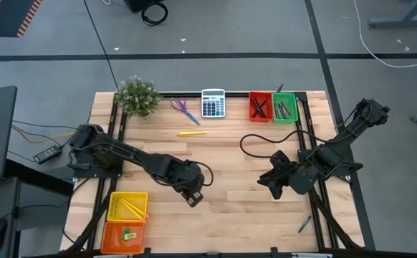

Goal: Sort crayons/erasers/pens/pencils in bins
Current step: Put the pink eraser into the orange bin

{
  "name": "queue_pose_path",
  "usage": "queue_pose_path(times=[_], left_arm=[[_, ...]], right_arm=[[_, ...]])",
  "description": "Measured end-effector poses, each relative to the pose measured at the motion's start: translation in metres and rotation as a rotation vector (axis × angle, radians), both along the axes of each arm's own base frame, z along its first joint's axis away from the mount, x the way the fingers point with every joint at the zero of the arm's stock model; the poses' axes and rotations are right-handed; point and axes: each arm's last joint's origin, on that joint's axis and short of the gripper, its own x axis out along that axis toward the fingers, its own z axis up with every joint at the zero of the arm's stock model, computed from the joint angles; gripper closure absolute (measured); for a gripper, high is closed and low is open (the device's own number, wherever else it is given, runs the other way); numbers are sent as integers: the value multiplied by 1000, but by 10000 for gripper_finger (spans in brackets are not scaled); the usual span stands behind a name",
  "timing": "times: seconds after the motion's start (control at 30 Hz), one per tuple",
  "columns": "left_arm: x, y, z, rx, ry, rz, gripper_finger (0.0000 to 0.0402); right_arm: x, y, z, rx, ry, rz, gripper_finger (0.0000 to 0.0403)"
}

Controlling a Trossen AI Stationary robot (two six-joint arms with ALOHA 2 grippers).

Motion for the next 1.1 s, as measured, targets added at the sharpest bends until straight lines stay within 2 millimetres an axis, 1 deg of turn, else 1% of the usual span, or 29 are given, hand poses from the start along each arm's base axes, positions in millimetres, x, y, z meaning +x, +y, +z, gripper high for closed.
queue_pose_path(times=[0.13,0.2,0.4,0.53,0.77,0.93,1.1], left_arm=[[-13,-5,15,3,-4,-67,314],[-21,-9,19,11,11,-107,314],[-40,-30,30,-20,13,-252,320],[-59,-46,32,-20,77,-333,317],[-95,-88,34,-24,123,-467,312],[-129,-120,35,-30,138,-559,318],[-165,-145,35,-28,172,-580,314]], right_arm=[[0,0,0,-8,-8,-10,274],[0,0,0,-13,-15,-17,274],[1,0,1,-13,-20,-21,274],[1,0,1,-13,-21,-20,274],[1,-1,1,-18,-27,-27,274],[1,-1,1,-25,-33,-36,274],[1,-1,1,-36,-34,-28,274]])
